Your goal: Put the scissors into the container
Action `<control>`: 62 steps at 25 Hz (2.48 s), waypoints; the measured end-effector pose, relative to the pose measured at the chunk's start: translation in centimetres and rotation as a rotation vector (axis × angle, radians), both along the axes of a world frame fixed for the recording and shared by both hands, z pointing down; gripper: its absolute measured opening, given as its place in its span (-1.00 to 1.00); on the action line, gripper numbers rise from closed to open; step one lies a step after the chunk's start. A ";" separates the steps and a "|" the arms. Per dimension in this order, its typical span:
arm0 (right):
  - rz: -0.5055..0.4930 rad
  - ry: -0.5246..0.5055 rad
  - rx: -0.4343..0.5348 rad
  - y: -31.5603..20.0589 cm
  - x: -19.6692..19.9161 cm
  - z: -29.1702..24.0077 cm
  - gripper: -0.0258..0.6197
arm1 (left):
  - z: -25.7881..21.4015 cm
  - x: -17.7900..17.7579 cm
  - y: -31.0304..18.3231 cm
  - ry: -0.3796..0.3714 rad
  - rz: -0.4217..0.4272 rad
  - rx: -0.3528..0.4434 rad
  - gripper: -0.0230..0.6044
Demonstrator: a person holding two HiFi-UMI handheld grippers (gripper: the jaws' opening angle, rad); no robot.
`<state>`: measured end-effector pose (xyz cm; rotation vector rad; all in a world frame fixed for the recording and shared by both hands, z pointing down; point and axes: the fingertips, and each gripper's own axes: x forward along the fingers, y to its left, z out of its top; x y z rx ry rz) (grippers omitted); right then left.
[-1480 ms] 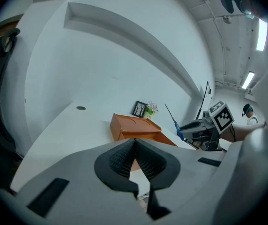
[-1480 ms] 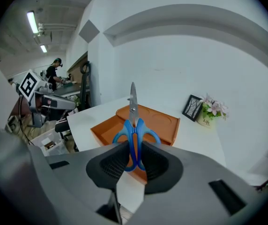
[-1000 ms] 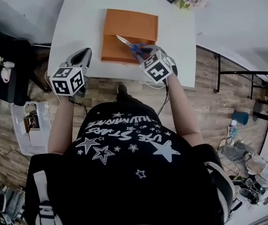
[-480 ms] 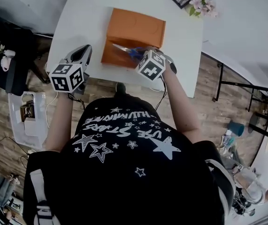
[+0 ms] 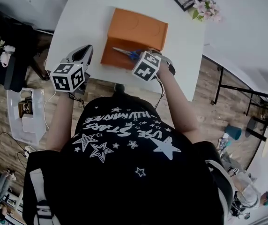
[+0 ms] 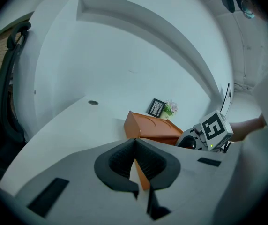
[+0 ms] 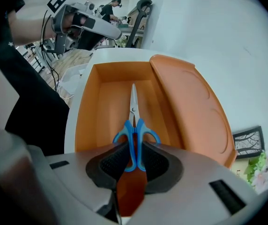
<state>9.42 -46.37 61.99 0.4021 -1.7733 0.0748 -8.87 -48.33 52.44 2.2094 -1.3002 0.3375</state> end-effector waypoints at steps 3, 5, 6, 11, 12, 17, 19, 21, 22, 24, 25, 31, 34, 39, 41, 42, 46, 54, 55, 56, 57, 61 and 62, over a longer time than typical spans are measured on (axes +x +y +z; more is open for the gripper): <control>-0.015 0.044 -0.007 0.3 0.3 0.5 -0.61 | 0.2 0.3 0.1 0.002 0.000 -0.002 -0.87; -0.018 0.055 -0.012 0.3 0.4 0.7 -0.61 | 0.3 0.4 0.0 0.002 0.000 -0.004 -0.86; -0.016 0.055 -0.015 0.3 0.4 0.7 -0.61 | 0.4 0.4 0.1 0.002 0.000 -0.006 -0.86; -0.011 0.038 -0.029 0.4 0.2 0.5 -0.61 | 0.4 0.2 0.3 0.003 0.000 -0.007 -0.86; -0.009 0.029 -0.036 0.5 0.1 0.5 -0.61 | 0.4 0.1 0.4 0.004 0.001 -0.006 -0.87; 0.003 -0.003 -0.035 0.8 -0.6 0.1 -0.60 | 0.4 -0.4 0.6 0.011 0.006 -0.003 -0.86; 0.022 -0.022 -0.025 0.7 -0.5 -0.4 -0.60 | 0.3 -0.4 0.7 0.013 0.010 -0.001 -0.87; 0.049 -0.041 0.001 0.3 0.0 -1.1 -0.60 | 0.1 -0.2 0.7 0.014 0.015 0.004 -0.86; 0.066 -0.050 0.014 0.2 0.3 -1.4 -0.60 | -0.1 -0.2 0.8 0.015 0.018 0.007 -0.86; 0.106 -0.074 0.032 0.1 0.7 -1.9 -0.60 | -0.3 -0.3 1.1 0.017 0.025 0.012 -0.86; 0.128 -0.091 0.040 0.2 0.8 -2.2 -0.60 | -0.4 -0.4 1.3 0.018 0.028 0.015 -0.86; 0.259 -0.188 0.129 1.1 0.7 -5.3 -0.60 | -1.3 -1.4 3.6 0.024 0.063 0.040 -0.86; 0.311 -0.233 0.201 2.0 0.4 -7.2 -0.60 | -1.9 -1.9 5.2 0.025 0.078 0.055 -0.86; 0.410 -0.319 0.311 4.2 0.4 -10.4 -0.60 | -3.5 -2.1 8.4 0.028 0.112 0.083 -0.86; 0.449 -0.351 0.355 5.0 0.3 -11.5 -0.61 | -4.0 -2.3 9.5 0.029 0.125 0.090 -0.86; 0.465 -0.371 0.379 5.5 0.2 -12.1 -0.60 | -4.3 -2.5 10.0 0.030 0.130 0.094 -0.86; 0.523 -0.427 0.470 8.0 -0.7 -14.0 -0.61 | -5.3 -3.5 12.8 0.042 0.155 0.106 -0.86; 0.663 -0.493 0.573 14.1 -1.7 -16.3 -0.64 | -5.1 -4.5 16.6 0.067 0.242 0.090 -0.87; 0.685 -0.505 0.576 14.7 -1.7 -16.5 -0.65 | -5.2 -4.5 17.0 0.068 0.247 0.089 -0.86; 0.705 -0.517 0.577 15.1 -1.6 -16.7 -0.67 | -5.3 -4.5 17.2 0.070 0.250 0.089 -0.87; 0.720 -0.525 0.580 15.4 -1.5 -16.9 -0.69 | -5.5 -4.4 17.3 0.075 0.253 0.090 -0.86; 0.738 -0.523 0.598 15.7 -1.5 -17.3 -0.73 | -6.0 -4.4 17.6 0.090 0.261 0.101 -0.87; 0.738 -0.527 0.599 15.7 -1.7 -17.4 -0.74 | -6.0 -4.4 17.7 0.090 0.259 0.103 -0.86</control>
